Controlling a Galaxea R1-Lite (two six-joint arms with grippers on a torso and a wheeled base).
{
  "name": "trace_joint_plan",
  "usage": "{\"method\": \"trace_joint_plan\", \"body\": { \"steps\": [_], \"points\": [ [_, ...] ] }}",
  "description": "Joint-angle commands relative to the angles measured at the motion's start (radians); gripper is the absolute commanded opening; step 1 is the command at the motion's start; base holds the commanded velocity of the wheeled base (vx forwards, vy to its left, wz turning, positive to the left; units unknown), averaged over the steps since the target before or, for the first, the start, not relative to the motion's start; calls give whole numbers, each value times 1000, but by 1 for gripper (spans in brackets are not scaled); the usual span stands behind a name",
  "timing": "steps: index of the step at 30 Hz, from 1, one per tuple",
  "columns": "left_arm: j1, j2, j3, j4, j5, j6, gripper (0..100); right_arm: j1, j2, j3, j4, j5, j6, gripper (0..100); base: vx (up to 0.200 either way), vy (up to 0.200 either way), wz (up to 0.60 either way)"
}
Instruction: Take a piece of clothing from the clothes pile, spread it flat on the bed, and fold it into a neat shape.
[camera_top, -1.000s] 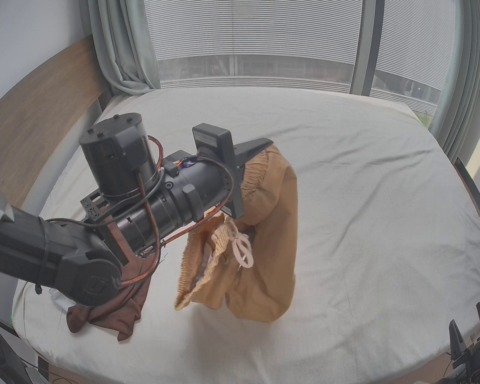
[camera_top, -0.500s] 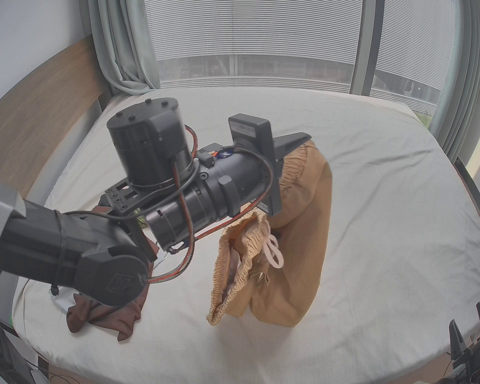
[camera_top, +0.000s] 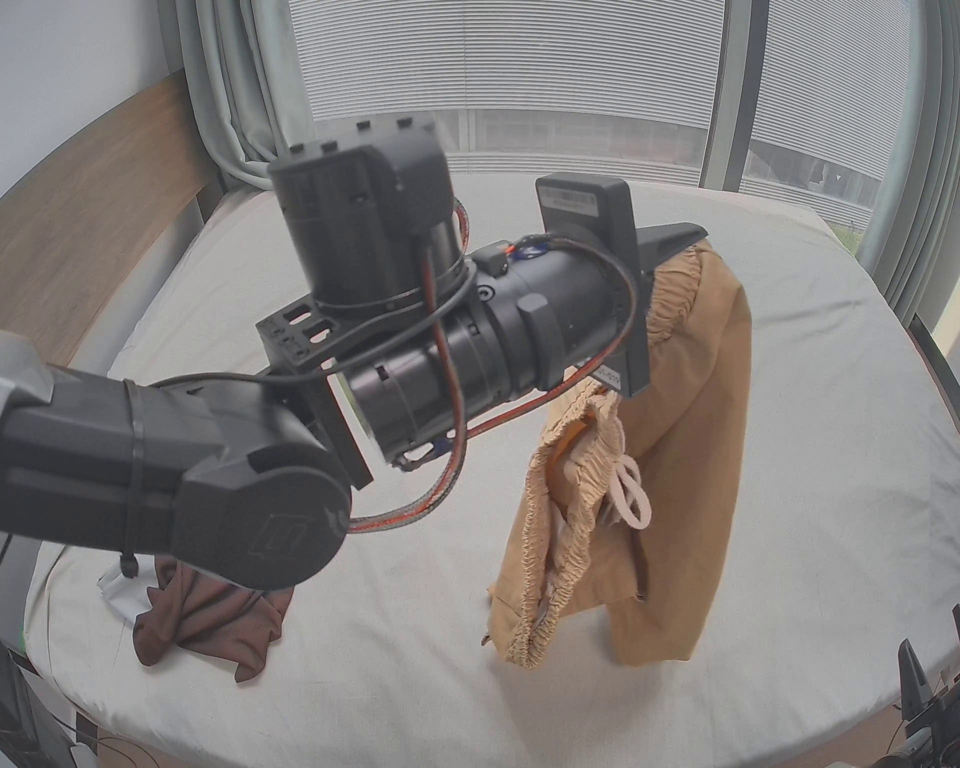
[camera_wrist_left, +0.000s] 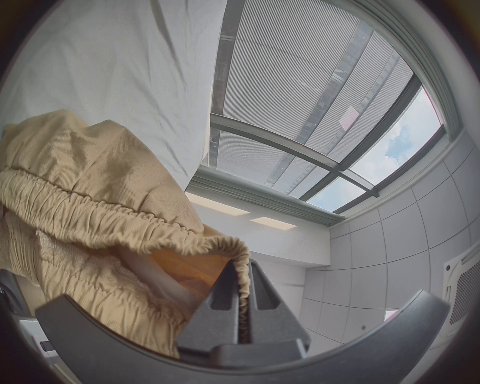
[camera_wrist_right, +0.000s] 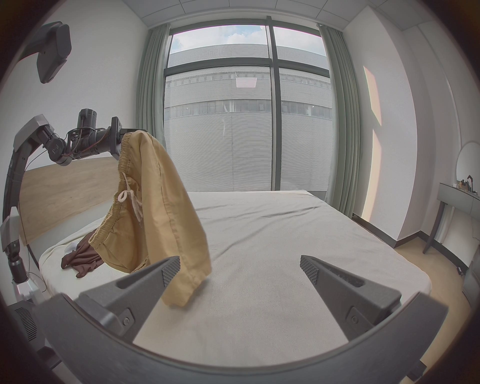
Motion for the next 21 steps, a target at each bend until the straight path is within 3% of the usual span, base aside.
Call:
{"method": "trace_joint_plan", "body": {
  "steps": [1,7,12,18,21],
  "points": [
    [-33,25,-43,1,-5,-15,0,0,-9,18,0,0,0,100,0,0,0],
    [-70,25,-118,15,4,-76,0,0,-9,18,0,0,0,100,0,0,0],
    [-47,36,-106,15,20,-79,0,0,-9,18,0,0,0,100,0,0,0],
    [36,28,24,-16,49,-73,0,2,-9,18,0,0,0,100,0,0,0],
    [109,-33,182,-95,49,-70,0,0,-9,18,-1,0,0,100,0,0,0]
  ]
}}
